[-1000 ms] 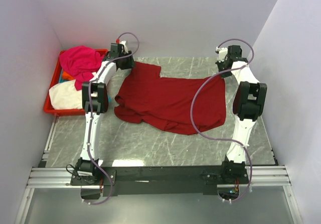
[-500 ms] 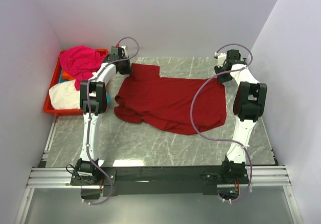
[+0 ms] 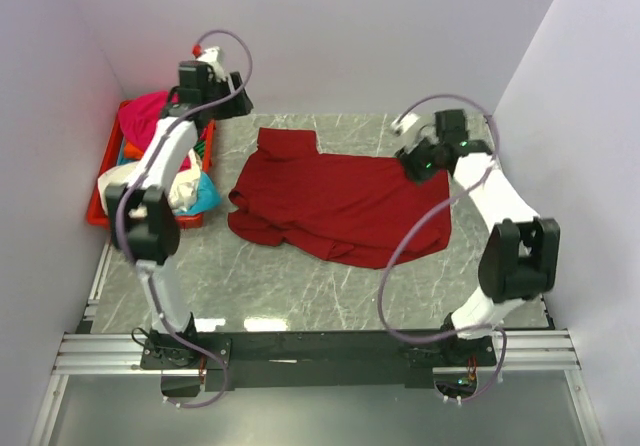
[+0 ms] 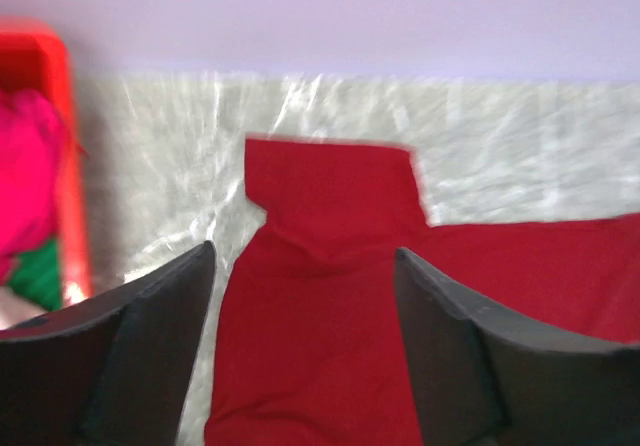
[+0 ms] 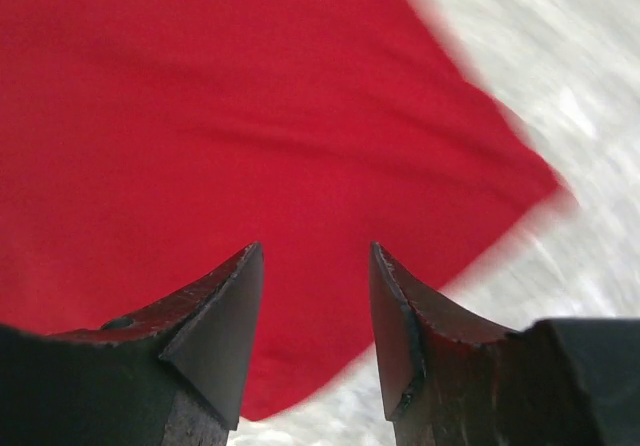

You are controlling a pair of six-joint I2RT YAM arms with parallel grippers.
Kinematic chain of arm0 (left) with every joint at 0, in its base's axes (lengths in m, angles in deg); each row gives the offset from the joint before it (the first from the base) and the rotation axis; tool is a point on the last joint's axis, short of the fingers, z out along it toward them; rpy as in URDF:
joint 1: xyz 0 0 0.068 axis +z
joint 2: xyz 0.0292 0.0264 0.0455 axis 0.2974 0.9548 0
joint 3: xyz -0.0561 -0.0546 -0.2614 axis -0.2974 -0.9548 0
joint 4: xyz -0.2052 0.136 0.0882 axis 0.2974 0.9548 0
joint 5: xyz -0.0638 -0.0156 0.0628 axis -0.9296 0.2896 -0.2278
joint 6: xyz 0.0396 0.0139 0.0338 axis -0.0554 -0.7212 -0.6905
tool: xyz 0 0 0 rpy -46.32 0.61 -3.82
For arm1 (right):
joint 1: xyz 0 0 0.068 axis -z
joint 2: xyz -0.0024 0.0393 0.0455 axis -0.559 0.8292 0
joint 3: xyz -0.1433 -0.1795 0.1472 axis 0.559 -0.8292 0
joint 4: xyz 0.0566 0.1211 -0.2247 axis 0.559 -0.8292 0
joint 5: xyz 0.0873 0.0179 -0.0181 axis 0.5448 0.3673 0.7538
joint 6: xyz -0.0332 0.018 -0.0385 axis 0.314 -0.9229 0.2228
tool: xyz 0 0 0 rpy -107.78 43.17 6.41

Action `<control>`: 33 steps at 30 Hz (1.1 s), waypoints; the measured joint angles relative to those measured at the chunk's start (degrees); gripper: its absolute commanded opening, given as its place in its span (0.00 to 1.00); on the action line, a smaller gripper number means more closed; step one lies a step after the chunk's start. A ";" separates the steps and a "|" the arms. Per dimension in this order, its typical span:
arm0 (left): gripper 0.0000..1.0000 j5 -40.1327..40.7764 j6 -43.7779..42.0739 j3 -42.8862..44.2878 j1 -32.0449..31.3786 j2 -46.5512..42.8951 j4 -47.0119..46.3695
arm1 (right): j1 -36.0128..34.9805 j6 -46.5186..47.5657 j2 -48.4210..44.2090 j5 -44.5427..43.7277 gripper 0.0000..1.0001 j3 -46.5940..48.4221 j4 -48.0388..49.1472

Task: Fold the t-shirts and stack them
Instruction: Flatten the tshirt out

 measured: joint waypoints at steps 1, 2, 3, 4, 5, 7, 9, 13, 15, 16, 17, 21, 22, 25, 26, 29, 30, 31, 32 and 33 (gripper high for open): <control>0.80 0.02 -0.31 -2.73 -0.02 -3.48 -1.20 | -2.03 2.01 -1.92 1.97 0.53 -2.01 -1.03; 0.84 0.07 -0.63 -6.58 -0.07 -8.28 -2.67 | -4.74 4.13 -3.87 4.20 0.52 -4.44 -1.70; 0.87 0.09 -0.87 -10.19 -0.09 -13.25 -3.41 | -8.52 5.62 -5.73 6.16 0.52 -7.13 -2.43; 0.90 0.11 -0.85 -14.03 -0.13 -17.94 -4.87 | -11.65 6.03 -6.75 7.43 0.52 -8.96 -2.71; 0.96 0.15 -0.83 -18.16 -0.13 -22.73 -6.21 | -15.91 6.27 -7.72 8.39 0.52 -11.13 -2.62; 1.00 0.31 -0.59 -26.05 -0.13 -31.67 -8.09 | -24.33 4.98 -8.44 8.31 0.52 -14.21 -1.40; 1.00 1.14 -0.35 -36.00 -0.11 -41.90 -10.08 | -33.00 1.97 -8.09 5.07 0.52 -15.93 1.07; 0.99 4.52 -0.74 -50.29 -0.11 -56.39 -9.22 | -45.09 -5.66 -3.82 -4.55 0.50 -13.55 4.94; 1.00 6.58 -1.14 -55.56 -0.11 -62.01 -8.02 | -47.60 -8.59 0.37 -9.40 0.50 -10.43 6.49; 0.99 7.67 -1.46 -57.88 -0.11 -64.41 -7.63 | -48.41 -9.73 2.40 -11.54 0.50 -9.35 7.58; 0.99 8.70 -1.92 -59.74 -0.11 -66.47 -7.52 | -48.98 -10.45 3.78 -13.16 0.50 -8.98 8.37; 1.00 12.68 -2.58 -66.12 -0.11 -73.85 -6.78 | -51.74 -13.20 7.41 -18.16 0.50 -8.98 8.44; 1.00 13.51 -2.78 -66.77 -0.11 -75.14 -6.56 | -52.39 -13.66 7.78 -19.04 0.50 -9.01 8.37; 0.99 15.21 -3.34 -66.88 -0.11 -76.52 -7.08 | -53.75 -14.45 8.22 -21.03 0.49 -9.03 8.41; 0.99 15.65 -3.39 -66.88 -0.11 -76.61 -7.13 | -54.14 -14.67 8.37 -21.57 0.48 -9.03 8.39; 0.99 16.33 -3.43 -66.88 -0.11 -76.81 -7.08 | -54.71 -15.15 9.20 -23.47 0.47 -9.05 8.48; 0.99 16.41 -3.43 -66.88 -0.11 -76.83 -7.02 | -54.73 -15.26 9.55 -24.15 0.47 -9.07 8.48; 0.99 16.57 -3.43 -66.88 -0.11 -76.94 -7.04 | -54.71 -15.32 9.94 -24.92 0.47 -9.07 8.50; 1.00 16.65 -3.43 -66.88 -0.11 -77.02 -7.04 | -54.71 -15.34 10.19 -25.44 0.47 -9.09 8.55; 0.99 16.74 -3.43 -66.88 -0.11 -77.15 -7.06 | -54.71 -15.39 10.51 -26.08 0.47 -9.14 8.59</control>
